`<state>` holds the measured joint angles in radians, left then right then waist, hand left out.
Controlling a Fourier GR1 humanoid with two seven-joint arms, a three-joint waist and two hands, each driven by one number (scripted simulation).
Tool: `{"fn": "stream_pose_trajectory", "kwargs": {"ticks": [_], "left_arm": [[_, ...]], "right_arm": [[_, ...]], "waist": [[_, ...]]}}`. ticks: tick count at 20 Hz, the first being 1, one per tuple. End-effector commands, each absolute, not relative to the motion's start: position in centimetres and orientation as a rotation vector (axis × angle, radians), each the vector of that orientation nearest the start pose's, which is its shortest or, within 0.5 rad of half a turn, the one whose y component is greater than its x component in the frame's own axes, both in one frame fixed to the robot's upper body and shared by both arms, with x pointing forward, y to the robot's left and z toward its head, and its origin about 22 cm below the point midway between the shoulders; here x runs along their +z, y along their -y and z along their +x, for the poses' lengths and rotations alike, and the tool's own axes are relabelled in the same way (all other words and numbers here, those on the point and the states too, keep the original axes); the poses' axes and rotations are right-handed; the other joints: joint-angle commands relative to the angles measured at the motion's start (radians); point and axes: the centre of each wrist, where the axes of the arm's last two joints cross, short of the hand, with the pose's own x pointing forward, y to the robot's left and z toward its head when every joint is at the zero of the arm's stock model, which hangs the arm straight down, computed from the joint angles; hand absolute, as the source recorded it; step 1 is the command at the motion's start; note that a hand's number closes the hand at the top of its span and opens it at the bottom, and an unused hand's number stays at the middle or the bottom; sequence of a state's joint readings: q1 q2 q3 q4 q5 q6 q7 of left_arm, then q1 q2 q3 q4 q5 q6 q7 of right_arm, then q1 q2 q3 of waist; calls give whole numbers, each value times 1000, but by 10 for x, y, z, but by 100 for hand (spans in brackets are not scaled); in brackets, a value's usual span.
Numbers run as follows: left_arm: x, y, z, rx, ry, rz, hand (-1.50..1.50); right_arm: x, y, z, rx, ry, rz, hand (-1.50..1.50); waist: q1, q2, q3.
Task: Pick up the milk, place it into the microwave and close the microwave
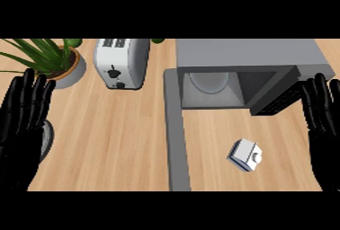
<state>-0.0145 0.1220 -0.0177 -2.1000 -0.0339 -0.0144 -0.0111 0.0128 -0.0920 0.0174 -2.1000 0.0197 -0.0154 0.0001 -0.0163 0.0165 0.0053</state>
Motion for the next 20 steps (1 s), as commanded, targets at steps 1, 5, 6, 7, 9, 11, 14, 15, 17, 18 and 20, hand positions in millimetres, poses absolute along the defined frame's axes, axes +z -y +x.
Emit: {"fn": "stream_pose_trajectory", "kwargs": {"ticks": [1, 5, 6, 7, 9, 11, 14, 15, 17, 18, 20], "left_arm": [[135, -242, 217, -176, 2097, 75, -150], [128, -264, 232, -66, 2083, 59, -150], [119, -254, 223, -58, 2086, 90, -150], [119, -267, 235, 53, 1989, 70, -150], [105, -273, 203, 52, 1965, 61, -150], [112, -271, 193, 48, 1969, 57, -150], [140, -290, 194, 23, 1970, 43, -150], [126, -283, 182, 44, 1960, 43, -150], [130, -294, 171, 41, 1964, 60, -150], [126, -308, 164, 49, 1958, 22, -150], [119, -315, 161, 57, 1959, 36, -150]], "right_arm": [[119, 235, 200, 63, 2090, -147, -150], [134, 184, 188, -78, 2156, -313, -150], [124, 171, 187, -87, 2140, -365, -150], [112, 164, 194, -46, 2039, -304, -150], [118, 155, 176, -61, 2023, -340, -150], [118, 131, 175, -31, 2033, -337, -150], [131, 116, 161, -69, 1996, -332, -150], [112, 105, 163, -35, 2017, -360, -150], [125, 110, 149, -92, 1985, -397, -150], [110, 114, 154, -77, 1965, -431, -150], [126, 111, 132, -121, 1971, -436, -150]], "waist": [[14, -17, -5], [13, -18, -8], [19, -19, -8], [20, -15, -7], [25, -21, -7], [25, -19, -6], [21, -20, -6], [22, -19, -6], [20, -20, -6], [22, -19, -6], [18, -20, -6]]}}
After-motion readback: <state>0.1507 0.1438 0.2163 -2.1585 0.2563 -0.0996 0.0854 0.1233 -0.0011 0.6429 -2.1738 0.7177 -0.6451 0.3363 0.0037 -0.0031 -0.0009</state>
